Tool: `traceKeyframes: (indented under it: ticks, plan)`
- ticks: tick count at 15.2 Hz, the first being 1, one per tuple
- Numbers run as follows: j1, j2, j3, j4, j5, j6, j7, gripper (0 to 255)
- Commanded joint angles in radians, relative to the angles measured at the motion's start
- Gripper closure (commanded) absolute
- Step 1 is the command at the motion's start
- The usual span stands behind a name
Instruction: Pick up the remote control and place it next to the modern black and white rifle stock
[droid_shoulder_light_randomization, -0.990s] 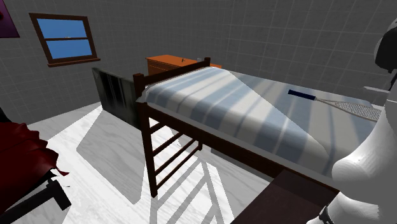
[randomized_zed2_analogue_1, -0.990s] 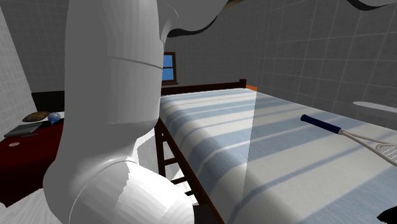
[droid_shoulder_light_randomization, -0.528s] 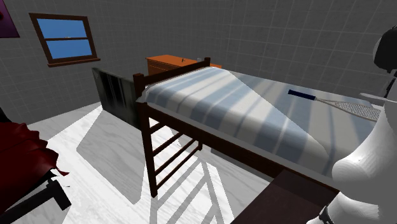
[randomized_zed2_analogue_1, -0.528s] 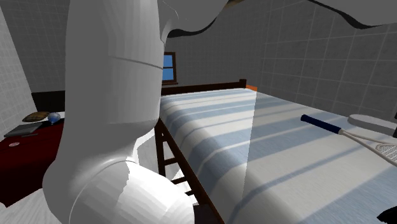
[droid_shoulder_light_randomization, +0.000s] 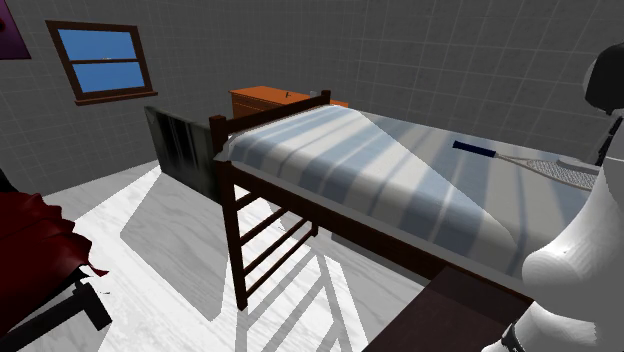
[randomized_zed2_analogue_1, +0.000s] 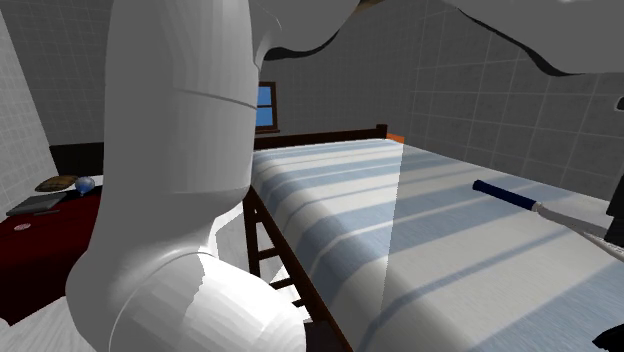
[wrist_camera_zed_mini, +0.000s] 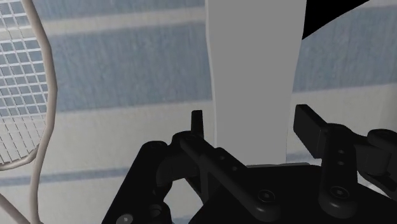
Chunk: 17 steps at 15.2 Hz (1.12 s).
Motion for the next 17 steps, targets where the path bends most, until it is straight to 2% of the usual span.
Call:
traceKeyframes:
  ticks: [1,17]
  plan:
    - [0.000,0.005,0.002,-0.023,0.006,0.027,-0.004,255]
    - [-0.025,0.083,0.038,-0.162,0.084,0.213,-0.057,255]
